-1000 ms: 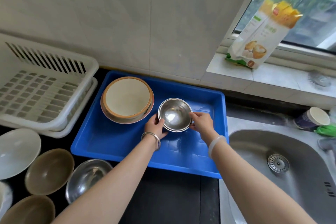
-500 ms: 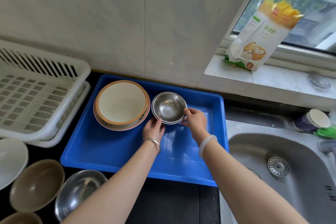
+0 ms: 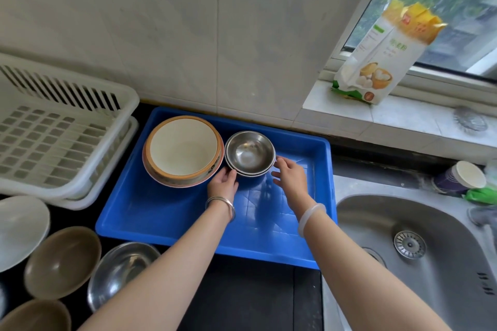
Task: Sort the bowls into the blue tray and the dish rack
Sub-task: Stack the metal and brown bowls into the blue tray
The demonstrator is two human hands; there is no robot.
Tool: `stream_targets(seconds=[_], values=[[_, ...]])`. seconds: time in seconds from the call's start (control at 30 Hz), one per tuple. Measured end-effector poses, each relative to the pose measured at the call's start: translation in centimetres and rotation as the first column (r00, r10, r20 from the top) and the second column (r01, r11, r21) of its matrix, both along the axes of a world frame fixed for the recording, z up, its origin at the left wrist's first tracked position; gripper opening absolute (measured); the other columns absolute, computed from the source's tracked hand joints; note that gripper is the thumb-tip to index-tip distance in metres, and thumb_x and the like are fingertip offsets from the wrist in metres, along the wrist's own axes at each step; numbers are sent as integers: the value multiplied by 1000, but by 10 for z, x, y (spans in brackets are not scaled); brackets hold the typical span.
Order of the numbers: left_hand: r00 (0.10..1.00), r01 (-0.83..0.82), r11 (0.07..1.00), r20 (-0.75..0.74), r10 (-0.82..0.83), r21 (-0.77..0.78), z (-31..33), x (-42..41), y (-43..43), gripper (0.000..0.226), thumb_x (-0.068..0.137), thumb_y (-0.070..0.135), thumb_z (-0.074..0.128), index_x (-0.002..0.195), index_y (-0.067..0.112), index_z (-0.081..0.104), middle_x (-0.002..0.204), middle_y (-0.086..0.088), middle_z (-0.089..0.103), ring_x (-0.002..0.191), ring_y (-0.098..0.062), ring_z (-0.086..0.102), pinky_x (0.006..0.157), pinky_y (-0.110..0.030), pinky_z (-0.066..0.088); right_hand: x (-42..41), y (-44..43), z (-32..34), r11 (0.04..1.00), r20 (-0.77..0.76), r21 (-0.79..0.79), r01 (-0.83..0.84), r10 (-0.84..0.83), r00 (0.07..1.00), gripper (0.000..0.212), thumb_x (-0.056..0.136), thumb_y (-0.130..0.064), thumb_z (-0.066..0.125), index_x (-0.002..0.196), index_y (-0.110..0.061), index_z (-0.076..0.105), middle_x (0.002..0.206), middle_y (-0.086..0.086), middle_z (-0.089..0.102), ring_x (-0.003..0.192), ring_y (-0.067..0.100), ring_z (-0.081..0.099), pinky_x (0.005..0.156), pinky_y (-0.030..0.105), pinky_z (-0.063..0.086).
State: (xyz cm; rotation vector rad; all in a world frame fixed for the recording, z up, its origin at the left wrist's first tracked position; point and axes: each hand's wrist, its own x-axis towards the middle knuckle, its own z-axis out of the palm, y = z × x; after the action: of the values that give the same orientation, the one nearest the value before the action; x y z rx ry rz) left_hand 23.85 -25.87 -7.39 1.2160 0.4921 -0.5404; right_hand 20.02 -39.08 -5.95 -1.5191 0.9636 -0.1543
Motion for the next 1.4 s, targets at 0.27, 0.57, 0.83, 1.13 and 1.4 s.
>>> stream_targets(seconds=[0.27,0.57,0.83,1.13,1.4], values=[[903,241,841,206,-377,485,45,-51,73,29,88,10,56,117,9,60,120,-10,64,103,-18,60,97,-38,48,-54,50,52,967,41,-114,-226,232,972,21,97,-21,44,99,-21,65,83,-3,66,71,11,63,64,22,49],[929,91,642,168,-331,762,56,-155,196,24,85,9,59,108,16,64,102,-3,67,86,-12,58,79,-23,42,-120,168,14,733,-181,-87,-675,655,734,21,91,-31,47,99,-27,66,85,-5,69,68,7,63,65,26,51],[981,-147,434,188,-52,889,41,-221,267,35,74,-2,65,107,11,64,113,-16,62,102,-36,56,94,-41,41,-108,224,-12,716,-299,-31,-697,659,690,56,92,-33,57,141,-13,39,111,4,61,76,16,66,72,33,59],[951,-250,647,58,302,720,19,-243,285,44,81,3,60,122,14,46,110,-13,63,100,-33,58,88,-40,46,-106,240,6,866,-203,115,-487,500,842,22,88,1,52,75,-10,67,87,10,70,72,16,70,53,17,56],[977,-183,798,17,211,574,5,-239,284,33,84,1,58,113,17,59,112,-11,65,99,-28,63,88,-43,53,-137,220,45,844,-150,8,-536,531,834,24,83,-2,53,76,-12,73,65,0,71,58,7,70,48,8,47]])
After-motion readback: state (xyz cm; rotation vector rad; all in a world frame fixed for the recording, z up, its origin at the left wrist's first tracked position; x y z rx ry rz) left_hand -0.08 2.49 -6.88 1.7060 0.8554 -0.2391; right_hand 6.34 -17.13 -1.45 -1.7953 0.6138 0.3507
